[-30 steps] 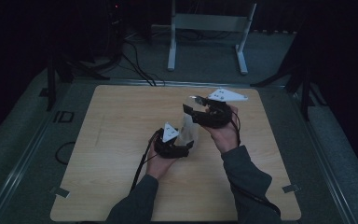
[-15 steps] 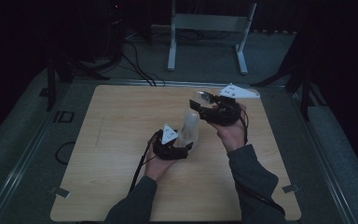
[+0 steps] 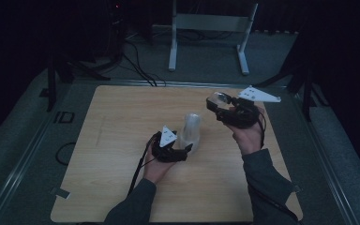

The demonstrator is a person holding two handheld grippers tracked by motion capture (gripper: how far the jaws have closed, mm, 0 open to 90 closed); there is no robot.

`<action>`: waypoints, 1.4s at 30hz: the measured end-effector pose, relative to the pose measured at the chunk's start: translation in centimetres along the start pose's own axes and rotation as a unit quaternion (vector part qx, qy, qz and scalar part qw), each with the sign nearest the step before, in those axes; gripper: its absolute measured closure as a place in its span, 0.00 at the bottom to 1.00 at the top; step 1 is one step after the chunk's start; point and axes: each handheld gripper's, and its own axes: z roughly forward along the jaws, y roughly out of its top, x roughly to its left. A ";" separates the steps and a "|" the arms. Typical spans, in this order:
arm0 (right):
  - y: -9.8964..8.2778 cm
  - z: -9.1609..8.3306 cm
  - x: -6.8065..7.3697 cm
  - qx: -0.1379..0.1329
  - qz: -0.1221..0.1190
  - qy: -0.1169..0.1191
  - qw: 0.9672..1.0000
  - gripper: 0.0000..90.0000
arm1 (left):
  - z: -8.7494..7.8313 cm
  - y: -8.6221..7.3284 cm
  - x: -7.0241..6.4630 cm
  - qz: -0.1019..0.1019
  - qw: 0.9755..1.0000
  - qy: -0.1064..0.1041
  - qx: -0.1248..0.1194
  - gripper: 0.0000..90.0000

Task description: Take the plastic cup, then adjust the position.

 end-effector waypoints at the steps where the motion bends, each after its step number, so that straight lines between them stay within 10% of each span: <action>1: -0.2 -0.6 -0.5 0.000 0.004 -0.006 1.000 0.45 | -0.3 0.0 0.1 0.000 1.000 0.000 -0.001 0.22; 42: -9.0 -4.6 -4.1 0.045 0.081 -0.064 0.994 0.45 | -2.5 2.2 -2.1 0.032 0.998 -0.050 -0.031 0.26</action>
